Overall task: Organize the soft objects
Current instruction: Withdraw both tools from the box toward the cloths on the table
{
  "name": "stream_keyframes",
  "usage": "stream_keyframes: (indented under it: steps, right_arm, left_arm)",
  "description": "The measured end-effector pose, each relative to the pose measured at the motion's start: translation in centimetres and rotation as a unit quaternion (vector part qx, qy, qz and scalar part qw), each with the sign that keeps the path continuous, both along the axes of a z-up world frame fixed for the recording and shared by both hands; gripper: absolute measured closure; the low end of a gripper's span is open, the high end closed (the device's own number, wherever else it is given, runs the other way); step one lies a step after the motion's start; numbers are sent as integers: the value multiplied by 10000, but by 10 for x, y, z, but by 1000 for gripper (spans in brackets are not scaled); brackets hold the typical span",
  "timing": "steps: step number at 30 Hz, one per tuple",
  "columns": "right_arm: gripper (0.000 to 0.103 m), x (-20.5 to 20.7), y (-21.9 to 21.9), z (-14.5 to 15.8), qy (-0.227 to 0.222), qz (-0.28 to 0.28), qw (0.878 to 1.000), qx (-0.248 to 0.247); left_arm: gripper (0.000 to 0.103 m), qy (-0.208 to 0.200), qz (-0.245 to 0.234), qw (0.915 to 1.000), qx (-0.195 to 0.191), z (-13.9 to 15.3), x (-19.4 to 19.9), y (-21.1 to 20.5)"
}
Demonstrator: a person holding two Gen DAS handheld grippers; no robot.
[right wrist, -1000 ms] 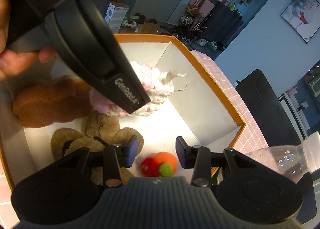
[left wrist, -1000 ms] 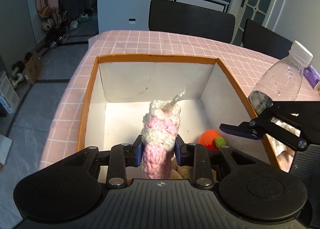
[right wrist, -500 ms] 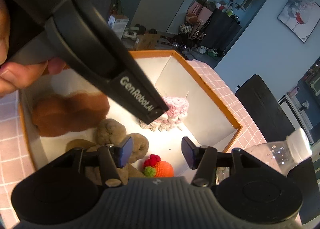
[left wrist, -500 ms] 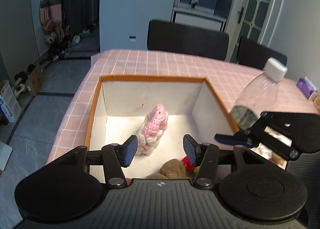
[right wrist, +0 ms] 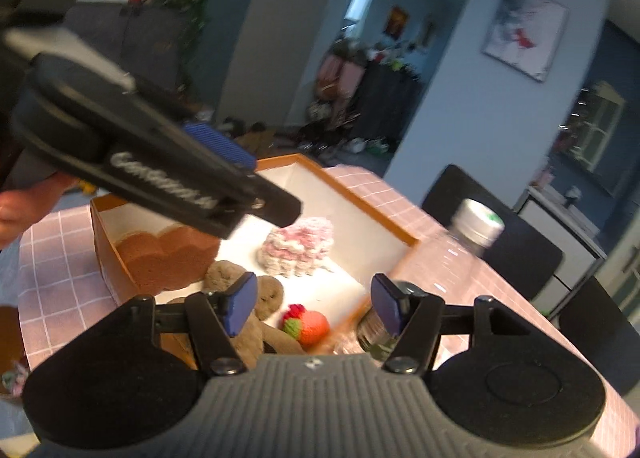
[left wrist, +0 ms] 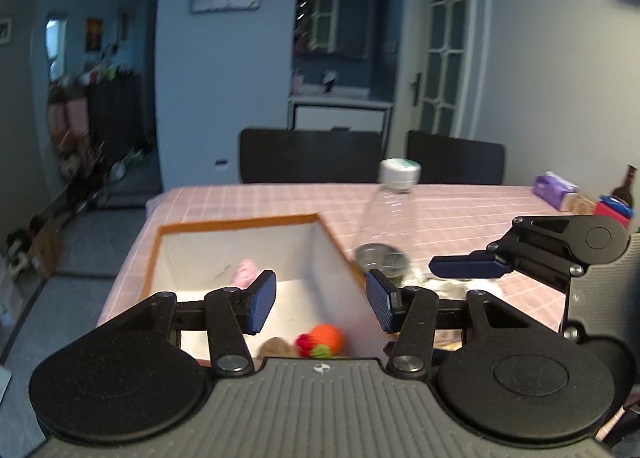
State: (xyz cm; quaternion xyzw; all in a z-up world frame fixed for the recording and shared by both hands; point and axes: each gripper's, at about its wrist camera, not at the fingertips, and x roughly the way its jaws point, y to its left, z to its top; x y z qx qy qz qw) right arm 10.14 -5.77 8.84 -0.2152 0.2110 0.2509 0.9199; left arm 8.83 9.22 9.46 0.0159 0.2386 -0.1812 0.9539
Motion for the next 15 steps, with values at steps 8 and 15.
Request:
stream_keyframes:
  steps: [8, 15]
  right_arm:
    - [35, -39, -64, 4, -245, -982, 9913, 840]
    - [34, -60, -118, -16, -61, -2030, 9660, 1603]
  left_arm:
    - [49, -381, -395, 9973, -484, 1, -28, -30]
    - [49, -710, -605, 9934, -669, -12, -42, -70]
